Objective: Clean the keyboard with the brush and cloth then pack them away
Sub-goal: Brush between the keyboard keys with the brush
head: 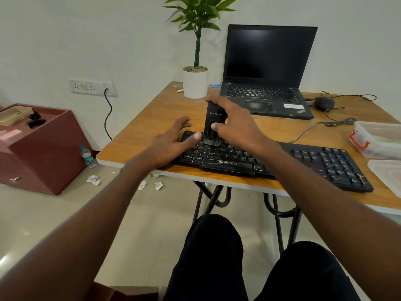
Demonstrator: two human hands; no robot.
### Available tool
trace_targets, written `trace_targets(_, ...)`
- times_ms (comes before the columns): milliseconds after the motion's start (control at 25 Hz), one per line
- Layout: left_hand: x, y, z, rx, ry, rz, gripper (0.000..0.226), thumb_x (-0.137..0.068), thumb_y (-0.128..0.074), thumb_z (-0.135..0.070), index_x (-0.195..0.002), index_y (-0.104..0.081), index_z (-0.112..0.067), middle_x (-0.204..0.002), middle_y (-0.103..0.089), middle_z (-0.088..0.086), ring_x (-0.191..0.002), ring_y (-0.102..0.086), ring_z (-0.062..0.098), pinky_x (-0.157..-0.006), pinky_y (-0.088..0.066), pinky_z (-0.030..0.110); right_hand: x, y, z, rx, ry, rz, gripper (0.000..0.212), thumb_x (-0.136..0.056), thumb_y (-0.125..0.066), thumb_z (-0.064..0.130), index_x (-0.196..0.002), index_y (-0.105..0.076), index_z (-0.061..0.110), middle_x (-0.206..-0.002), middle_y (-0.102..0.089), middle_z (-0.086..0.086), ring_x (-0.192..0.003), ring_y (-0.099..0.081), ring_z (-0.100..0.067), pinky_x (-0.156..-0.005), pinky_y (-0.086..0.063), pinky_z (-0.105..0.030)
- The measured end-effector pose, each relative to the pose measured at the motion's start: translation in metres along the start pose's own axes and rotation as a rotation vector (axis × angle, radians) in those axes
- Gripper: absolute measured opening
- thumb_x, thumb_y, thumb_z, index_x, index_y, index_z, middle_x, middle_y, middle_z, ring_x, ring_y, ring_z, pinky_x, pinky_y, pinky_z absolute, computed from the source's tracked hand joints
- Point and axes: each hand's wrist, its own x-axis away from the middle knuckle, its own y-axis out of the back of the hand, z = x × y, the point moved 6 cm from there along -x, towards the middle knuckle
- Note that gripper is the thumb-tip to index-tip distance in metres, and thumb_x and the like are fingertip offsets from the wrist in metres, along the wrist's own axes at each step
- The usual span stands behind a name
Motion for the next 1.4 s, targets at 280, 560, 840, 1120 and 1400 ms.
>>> trace_targets(280, 0.008, -0.002, -0.011, -0.326, -0.126, -0.312, 0.056, -0.105, -0.027, -0.065, -0.136, -0.054, -0.027, -0.109, -0.075, 0.0, -0.099, -0.069, 0.026, -0.117, -0.035, 0.054, 0.003, 0.026, 0.005, 0.308, -0.014, 0.083, 0.073, -0.086, -0.072, 0.009, -0.147, -0.046, 0.04, -0.137, -0.061, -0.005, -0.114, -0.062, -0.024, -0.079, -0.051, -0.026)
trace_targets(560, 0.007, -0.004, -0.009, -0.344, -0.135, -0.328, 0.051, -0.106, -0.024, -0.061, -0.132, -0.053, -0.028, -0.109, -0.075, -0.002, -0.104, -0.069, 0.023, -0.123, -0.025, 0.05, 0.01, 0.032, 0.005, 0.312, 0.034, 0.175, 0.071, -0.083, -0.075, 0.003, -0.134, -0.05, 0.045, -0.129, -0.06, -0.003, -0.107, -0.062, -0.024, -0.068, -0.054, -0.026)
trace_targets(840, 0.007, -0.004, -0.01, -0.345, -0.134, -0.349, 0.05, -0.107, -0.023, -0.059, -0.131, -0.055, -0.028, -0.107, -0.077, 0.0, -0.101, -0.07, 0.023, -0.123, -0.024, 0.049, 0.024, 0.033, 0.005, 0.304, 0.08, 0.205, 0.067, -0.085, -0.074, 0.002, -0.135, -0.049, 0.04, -0.129, -0.058, -0.004, -0.111, -0.06, -0.025, -0.079, -0.06, -0.036)
trace_targets(1120, 0.006, -0.003, -0.01, -0.355, -0.132, -0.346, 0.051, -0.108, -0.022, -0.058, -0.133, -0.055, -0.027, -0.109, -0.077, 0.0, -0.103, -0.07, 0.023, -0.124, -0.023, 0.049, 0.028, 0.03, 0.007, 0.198, 0.099, 0.182, 0.065, -0.089, -0.071, 0.001, -0.135, -0.049, 0.041, -0.129, -0.057, -0.003, -0.114, -0.059, -0.023, -0.082, -0.061, -0.037)
trace_targets(1400, 0.006, -0.006, -0.012, -0.378, -0.131, -0.325, 0.051, -0.108, -0.02, -0.057, -0.132, -0.054, -0.028, -0.107, -0.076, 0.0, -0.103, -0.07, 0.024, -0.123, -0.022, 0.05, 0.029, 0.038, 0.003, 0.285, 0.064, 0.14, 0.067, -0.092, -0.067, 0.005, -0.141, -0.044, 0.045, -0.127, -0.058, -0.005, -0.109, -0.06, -0.024, -0.082, -0.061, -0.042)
